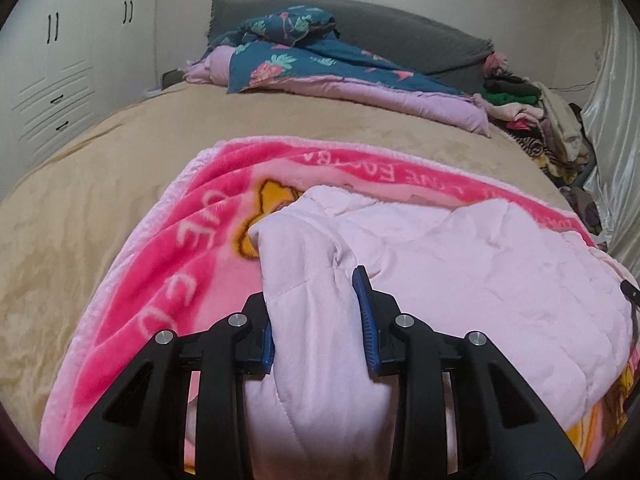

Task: Fold large clothes
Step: 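Close both tools on the folded jacket edge and pull it flat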

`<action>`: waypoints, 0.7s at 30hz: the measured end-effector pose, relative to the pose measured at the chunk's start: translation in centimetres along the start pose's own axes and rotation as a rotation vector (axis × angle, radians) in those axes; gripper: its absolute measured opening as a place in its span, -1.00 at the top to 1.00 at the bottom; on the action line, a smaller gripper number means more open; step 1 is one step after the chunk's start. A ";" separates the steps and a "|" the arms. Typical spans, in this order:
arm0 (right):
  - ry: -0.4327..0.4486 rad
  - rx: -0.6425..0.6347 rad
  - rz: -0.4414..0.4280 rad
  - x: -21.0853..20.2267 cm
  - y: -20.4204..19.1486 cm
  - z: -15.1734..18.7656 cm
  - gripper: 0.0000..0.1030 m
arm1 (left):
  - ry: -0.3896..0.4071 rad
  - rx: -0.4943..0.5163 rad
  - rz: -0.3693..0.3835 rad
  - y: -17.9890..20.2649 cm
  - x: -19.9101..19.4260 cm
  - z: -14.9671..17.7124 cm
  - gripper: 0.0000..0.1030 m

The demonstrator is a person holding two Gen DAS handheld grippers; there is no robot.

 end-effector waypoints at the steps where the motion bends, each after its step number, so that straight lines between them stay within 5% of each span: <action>1: -0.005 -0.003 0.005 0.3 -0.1 0.1 0.62 | -0.003 -0.001 -0.006 -0.1 0.3 0.0 0.52; 15: -0.082 0.033 0.046 4.5 0.7 1.6 0.61 | -0.052 -0.004 -0.052 -0.4 3.3 0.5 0.53; 21: -0.099 0.064 0.043 4.5 1.3 2.3 0.44 | -0.052 -0.004 -0.059 -0.5 3.4 0.6 0.51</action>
Point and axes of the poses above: each gripper's, at about its wrist camera, not at the fingertips, and x roughly the way its jaws point, y to its right, z to its underside, the point moved 7 cm from there along x, roughly the way its jaws point, and after that the axes turned 5 degrees about x, right-handed, at the moved point
